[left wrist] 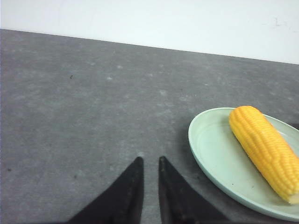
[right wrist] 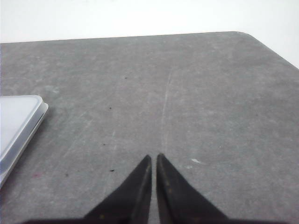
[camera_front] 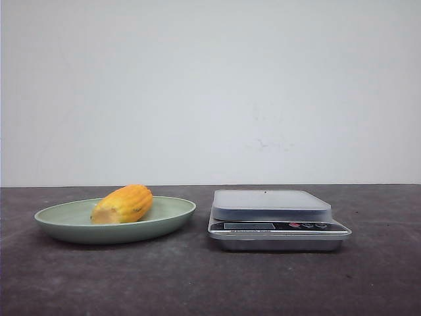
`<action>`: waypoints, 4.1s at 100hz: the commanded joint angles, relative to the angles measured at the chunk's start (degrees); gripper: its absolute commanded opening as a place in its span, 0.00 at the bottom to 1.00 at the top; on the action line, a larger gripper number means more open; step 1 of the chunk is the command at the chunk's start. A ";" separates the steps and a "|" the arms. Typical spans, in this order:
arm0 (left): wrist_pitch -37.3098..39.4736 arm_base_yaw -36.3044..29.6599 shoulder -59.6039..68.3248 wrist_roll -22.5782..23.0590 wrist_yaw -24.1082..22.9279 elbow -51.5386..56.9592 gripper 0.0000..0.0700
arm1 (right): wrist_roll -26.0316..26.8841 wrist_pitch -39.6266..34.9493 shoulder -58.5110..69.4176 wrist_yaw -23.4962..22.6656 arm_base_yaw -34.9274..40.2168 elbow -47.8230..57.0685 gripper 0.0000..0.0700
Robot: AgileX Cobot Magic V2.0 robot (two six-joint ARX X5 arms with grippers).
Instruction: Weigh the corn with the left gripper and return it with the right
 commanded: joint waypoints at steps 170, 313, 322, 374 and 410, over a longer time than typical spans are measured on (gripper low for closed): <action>-0.07 -0.11 -0.09 0.35 0.07 -1.03 0.02 | -0.35 2.32 -0.11 0.04 0.07 -0.39 0.02; -10.14 -0.17 23.15 -12.92 11.21 42.99 0.67 | 8.85 -11.98 19.43 -14.47 2.54 43.06 0.77; -10.12 -0.98 27.45 -12.79 12.22 44.33 0.67 | 8.55 -14.27 19.87 -14.60 3.21 45.27 0.77; 0.87 -14.97 65.66 -8.17 6.45 44.63 0.67 | 8.41 -18.64 24.33 -16.11 4.33 46.99 0.77; 8.28 -21.51 83.01 -6.60 3.72 44.76 0.67 | 8.37 -18.82 25.81 -16.04 4.33 46.99 0.77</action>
